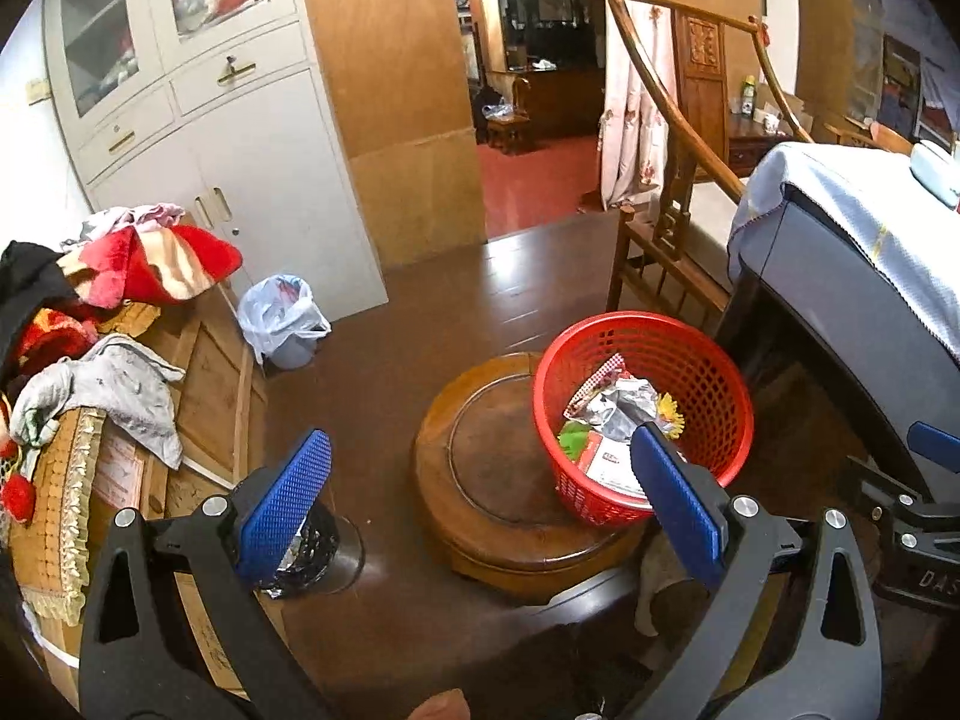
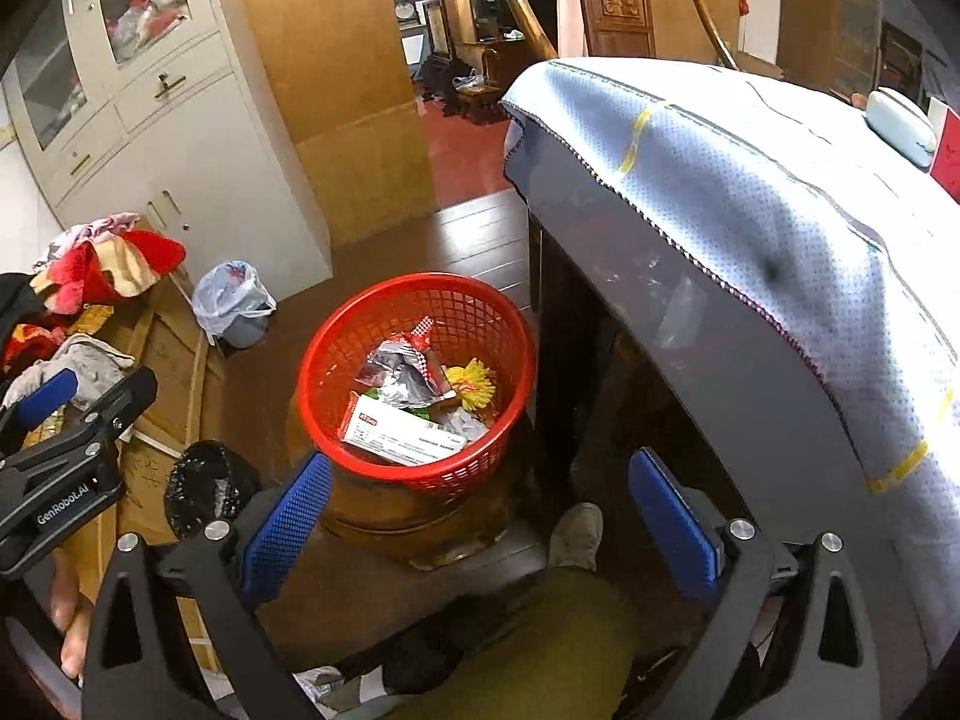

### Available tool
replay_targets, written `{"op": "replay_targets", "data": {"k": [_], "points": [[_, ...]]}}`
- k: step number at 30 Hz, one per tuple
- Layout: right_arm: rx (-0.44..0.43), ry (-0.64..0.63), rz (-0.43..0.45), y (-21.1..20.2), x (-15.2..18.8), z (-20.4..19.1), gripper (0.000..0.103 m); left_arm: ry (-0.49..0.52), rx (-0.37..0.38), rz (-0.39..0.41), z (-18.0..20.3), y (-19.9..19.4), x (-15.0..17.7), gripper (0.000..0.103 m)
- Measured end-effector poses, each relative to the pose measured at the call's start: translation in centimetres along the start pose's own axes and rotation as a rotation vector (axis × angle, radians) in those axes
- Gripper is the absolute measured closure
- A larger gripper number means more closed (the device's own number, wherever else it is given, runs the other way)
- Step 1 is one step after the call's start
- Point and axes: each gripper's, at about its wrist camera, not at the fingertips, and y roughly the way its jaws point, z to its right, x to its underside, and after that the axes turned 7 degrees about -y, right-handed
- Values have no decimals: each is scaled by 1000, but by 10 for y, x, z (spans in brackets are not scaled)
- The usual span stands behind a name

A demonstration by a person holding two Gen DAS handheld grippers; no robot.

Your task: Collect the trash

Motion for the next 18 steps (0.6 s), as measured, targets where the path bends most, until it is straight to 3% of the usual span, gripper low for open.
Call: {"op": "replay_targets", "data": {"k": [6,18], "points": [[49,-30,2,5,-1,0,6,7,42,-59,11,16,3,7],[89,-64,11,6,1,6,6,2,29,-111,26,36,5,7]]}}
